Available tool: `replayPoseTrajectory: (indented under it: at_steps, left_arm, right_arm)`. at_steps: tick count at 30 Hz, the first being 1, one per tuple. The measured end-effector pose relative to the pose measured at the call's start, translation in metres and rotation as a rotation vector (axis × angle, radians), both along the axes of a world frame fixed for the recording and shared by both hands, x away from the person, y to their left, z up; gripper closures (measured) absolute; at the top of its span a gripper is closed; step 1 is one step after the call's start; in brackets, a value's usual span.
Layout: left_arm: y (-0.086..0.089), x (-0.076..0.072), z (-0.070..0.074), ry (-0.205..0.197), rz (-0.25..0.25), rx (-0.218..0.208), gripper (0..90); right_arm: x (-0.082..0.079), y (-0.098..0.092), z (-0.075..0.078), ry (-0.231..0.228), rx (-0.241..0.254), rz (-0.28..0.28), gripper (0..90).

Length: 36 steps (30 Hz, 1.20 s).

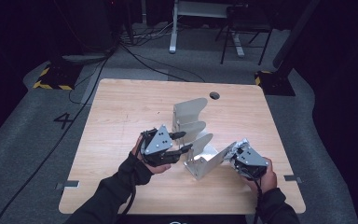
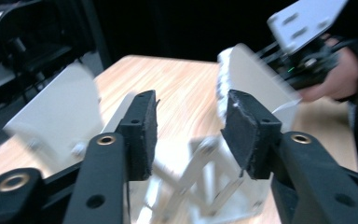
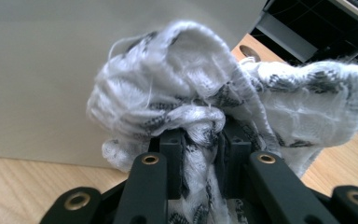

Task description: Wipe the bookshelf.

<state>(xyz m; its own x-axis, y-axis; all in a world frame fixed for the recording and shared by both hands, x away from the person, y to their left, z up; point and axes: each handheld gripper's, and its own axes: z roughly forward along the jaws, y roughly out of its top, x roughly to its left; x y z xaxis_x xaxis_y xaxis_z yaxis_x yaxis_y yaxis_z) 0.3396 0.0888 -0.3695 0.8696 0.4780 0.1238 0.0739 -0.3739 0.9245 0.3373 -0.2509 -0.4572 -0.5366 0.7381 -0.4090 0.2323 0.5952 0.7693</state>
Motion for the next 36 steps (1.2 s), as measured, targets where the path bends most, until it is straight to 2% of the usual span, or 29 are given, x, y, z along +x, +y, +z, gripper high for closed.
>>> replayPoseTrajectory:
  at_steps: [2, 4, 8, 11, 13, 15, 21, 24, 27, 31, 36]
  left_arm:
    - [0.006, 0.006, -0.007, 0.023, -0.004, 0.003, 49.4]
    - [0.008, 0.012, -0.015, 0.040, 0.015, 0.025, 48.1]
    - [0.001, 0.020, -0.026, 0.071, 0.011, 0.056, 49.8]
    - [-0.009, 0.021, -0.034, 0.080, -0.042, 0.082, 51.9]
    - [-0.016, 0.018, -0.037, 0.059, -0.079, 0.119, 52.2]
    - [-0.022, 0.017, -0.038, 0.059, -0.104, 0.131, 50.9]
    - [-0.033, 0.018, -0.040, 0.066, -0.124, 0.125, 47.4]
    - [-0.037, 0.018, -0.043, 0.076, -0.131, 0.140, 47.2]
    - [-0.037, 0.020, -0.046, 0.093, -0.134, 0.121, 48.0]
    - [-0.035, 0.022, -0.047, 0.114, -0.142, 0.103, 47.9]
    - [-0.037, 0.017, -0.046, 0.131, -0.158, 0.089, 49.2]
  right_arm:
    - [-0.002, -0.001, 0.000, 0.005, 0.001, 0.002, 75.5]
    - [-0.004, -0.001, -0.001, 0.015, 0.000, 0.009, 75.3]
    - [-0.009, -0.001, -0.003, 0.037, -0.009, 0.023, 74.8]
    - [-0.015, -0.001, -0.003, 0.048, -0.018, 0.034, 74.6]
    - [-0.019, -0.001, -0.003, 0.056, -0.016, 0.046, 74.4]
    - [-0.023, 0.000, -0.003, 0.064, -0.016, 0.061, 74.2]
    - [-0.035, 0.006, -0.002, 0.078, -0.019, 0.125, 73.5]
    - [-0.039, 0.010, -0.001, 0.085, -0.024, 0.153, 73.1]
    - [-0.042, 0.016, -0.002, 0.086, -0.034, 0.175, 72.6]
    - [-0.044, 0.021, -0.002, 0.085, -0.042, 0.191, 72.5]
    - [-0.043, 0.022, -0.003, 0.082, -0.045, 0.170, 72.6]
